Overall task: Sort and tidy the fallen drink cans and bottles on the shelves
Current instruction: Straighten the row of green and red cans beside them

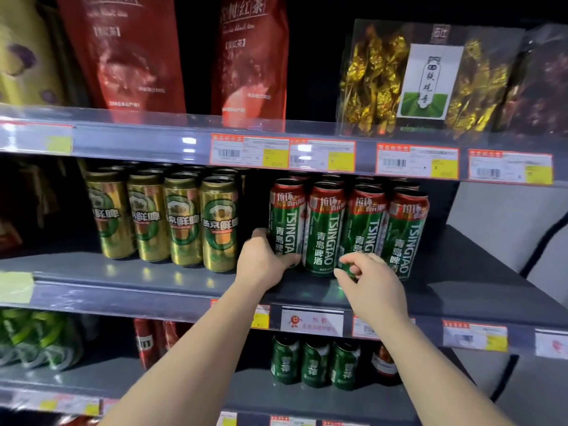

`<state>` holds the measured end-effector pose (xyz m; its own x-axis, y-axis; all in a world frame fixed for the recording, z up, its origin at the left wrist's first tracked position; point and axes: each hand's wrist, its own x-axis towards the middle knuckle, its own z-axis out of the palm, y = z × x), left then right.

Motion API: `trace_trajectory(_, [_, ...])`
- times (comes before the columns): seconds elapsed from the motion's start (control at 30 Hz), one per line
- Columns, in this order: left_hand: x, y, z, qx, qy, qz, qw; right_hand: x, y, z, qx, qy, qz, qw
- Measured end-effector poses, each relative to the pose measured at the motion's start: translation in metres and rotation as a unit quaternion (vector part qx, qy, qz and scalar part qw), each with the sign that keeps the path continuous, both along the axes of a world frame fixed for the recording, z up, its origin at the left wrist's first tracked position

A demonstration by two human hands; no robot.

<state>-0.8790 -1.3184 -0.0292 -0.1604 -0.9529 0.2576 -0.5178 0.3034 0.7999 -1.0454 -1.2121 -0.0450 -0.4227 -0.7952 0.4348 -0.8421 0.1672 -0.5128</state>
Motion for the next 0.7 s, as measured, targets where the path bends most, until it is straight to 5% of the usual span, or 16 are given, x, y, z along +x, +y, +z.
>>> trace_trajectory(0.7, [0.006, 0.010, 0.003, 0.009, -0.008, 0.001, 1.000, 0.011, -0.008, -0.003, 0.032, 0.038, 0.017, 0.999])
